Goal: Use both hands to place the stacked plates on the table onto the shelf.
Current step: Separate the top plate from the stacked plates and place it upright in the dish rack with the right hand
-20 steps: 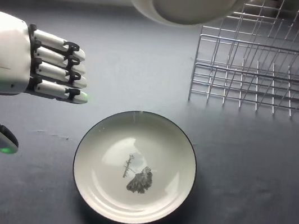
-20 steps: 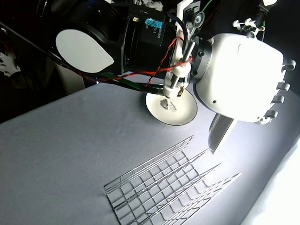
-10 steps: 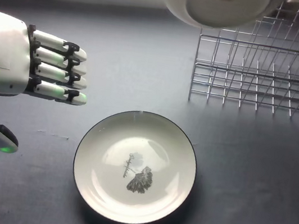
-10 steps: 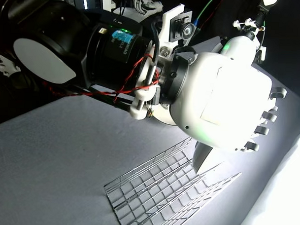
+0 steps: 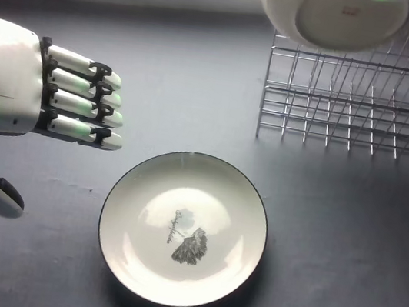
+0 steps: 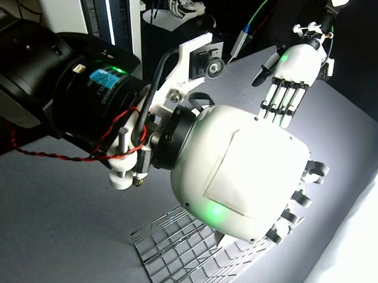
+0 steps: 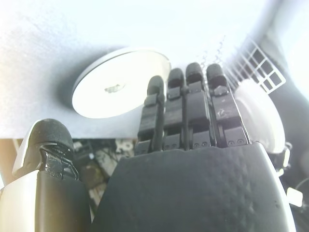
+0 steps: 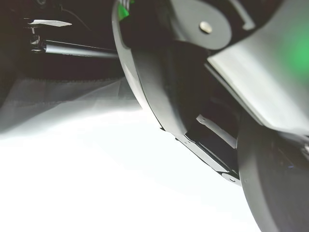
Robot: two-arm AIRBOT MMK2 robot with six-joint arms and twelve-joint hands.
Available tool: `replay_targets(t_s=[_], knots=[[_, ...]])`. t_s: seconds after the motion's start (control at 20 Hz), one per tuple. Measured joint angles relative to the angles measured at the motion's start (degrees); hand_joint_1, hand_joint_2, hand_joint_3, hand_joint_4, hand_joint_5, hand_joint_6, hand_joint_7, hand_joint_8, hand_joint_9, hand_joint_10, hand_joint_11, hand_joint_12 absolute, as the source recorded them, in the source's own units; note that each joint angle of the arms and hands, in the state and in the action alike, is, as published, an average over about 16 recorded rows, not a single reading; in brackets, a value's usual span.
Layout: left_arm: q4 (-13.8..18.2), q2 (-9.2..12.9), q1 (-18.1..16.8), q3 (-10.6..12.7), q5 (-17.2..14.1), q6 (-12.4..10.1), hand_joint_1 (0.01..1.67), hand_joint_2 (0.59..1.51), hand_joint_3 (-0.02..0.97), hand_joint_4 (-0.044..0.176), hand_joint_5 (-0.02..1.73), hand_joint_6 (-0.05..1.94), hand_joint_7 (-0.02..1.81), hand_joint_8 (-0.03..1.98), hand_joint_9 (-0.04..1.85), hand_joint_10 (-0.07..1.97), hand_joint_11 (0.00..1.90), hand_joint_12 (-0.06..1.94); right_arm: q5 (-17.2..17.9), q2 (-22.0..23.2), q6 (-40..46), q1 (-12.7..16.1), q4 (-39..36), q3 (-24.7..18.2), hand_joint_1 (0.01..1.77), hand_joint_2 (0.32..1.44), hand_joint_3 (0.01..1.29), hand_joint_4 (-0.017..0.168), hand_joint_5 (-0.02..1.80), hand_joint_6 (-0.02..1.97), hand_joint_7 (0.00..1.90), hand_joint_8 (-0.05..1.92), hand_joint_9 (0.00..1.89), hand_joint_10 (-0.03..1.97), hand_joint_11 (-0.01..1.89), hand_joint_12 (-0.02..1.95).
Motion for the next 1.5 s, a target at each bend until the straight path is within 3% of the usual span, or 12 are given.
replay_targets(t_s=[0.75, 1.15, 1.5], knots=[[-1.0, -1.5, 2.8, 1.3, -11.8, -9.6, 0.01, 1.14, 0.011, 0.0, 0.15, 0.02, 0.17, 0.01, 0.15, 0.01, 0.04, 0.23, 5.0, 2.4, 0.3, -8.6, 0.3, 0.3, 1.37, 1.01, 0.01, -0.006, 0.85, 0.97, 0.97, 1.03, 0.97, 1.22, 0.8, 1.43], [-1.3, -2.9, 5.0, 1.0, -13.1, -10.8, 0.01, 1.142, 0.011, -0.001, 0.14, 0.02, 0.16, 0.0, 0.15, 0.01, 0.04, 0.23, 7.7, 2.5, 0.5, -13.7, 0.4, 0.8, 1.37, 1.04, 0.01, -0.006, 0.85, 0.95, 0.96, 1.01, 0.97, 1.2, 0.8, 1.42], [-1.2, -4.2, 5.8, 0.8, -13.2, -10.5, 0.01, 1.143, 0.011, -0.001, 0.13, 0.02, 0.15, 0.0, 0.14, 0.01, 0.04, 0.24, 8.9, 2.5, 0.7, -15.9, 0.3, 1.3, 1.36, 1.07, 0.01, -0.006, 0.83, 0.96, 0.93, 1.06, 0.92, 1.17, 0.76, 1.43]])
